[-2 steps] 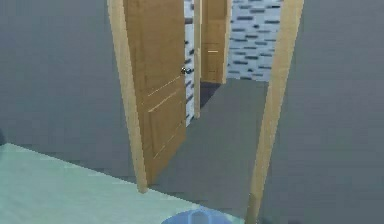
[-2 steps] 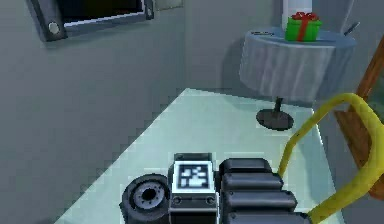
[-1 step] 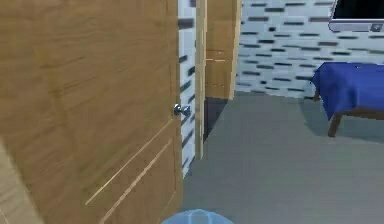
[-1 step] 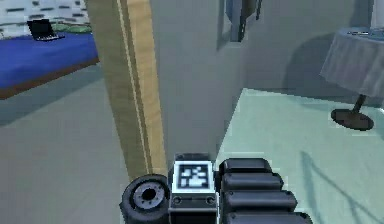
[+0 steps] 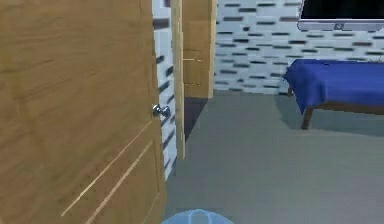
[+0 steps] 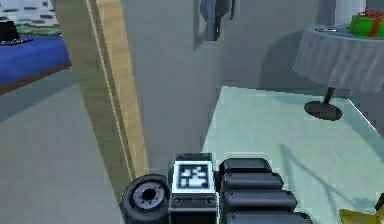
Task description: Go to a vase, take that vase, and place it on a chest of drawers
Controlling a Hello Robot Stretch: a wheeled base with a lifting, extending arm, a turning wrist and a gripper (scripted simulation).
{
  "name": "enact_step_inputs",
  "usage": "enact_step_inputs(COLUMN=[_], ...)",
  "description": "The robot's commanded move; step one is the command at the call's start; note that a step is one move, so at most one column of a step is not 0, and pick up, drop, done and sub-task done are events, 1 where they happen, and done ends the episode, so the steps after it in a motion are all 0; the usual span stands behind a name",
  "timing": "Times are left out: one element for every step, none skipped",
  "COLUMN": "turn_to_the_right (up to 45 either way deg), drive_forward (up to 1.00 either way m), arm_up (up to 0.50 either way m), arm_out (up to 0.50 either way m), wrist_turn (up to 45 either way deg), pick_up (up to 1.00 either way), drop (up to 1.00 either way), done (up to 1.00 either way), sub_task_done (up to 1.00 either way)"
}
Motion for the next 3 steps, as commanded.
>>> enact_step_inputs(turn_to_the_right=[0.0,15.0,0.0], drive_forward=[0.10,0.00,0.30], arm_up=[0.00,0.00,0.00], arm_out=[0.00,0.00,0.00], wrist_turn=[0.0,0.0,0.0], pick_up=[0.00,0.00,0.00], drop=[0.00,0.00,0.00], done=[0.00,0.00,0.00], sub_task_done=[0.00,0.00,0.00])
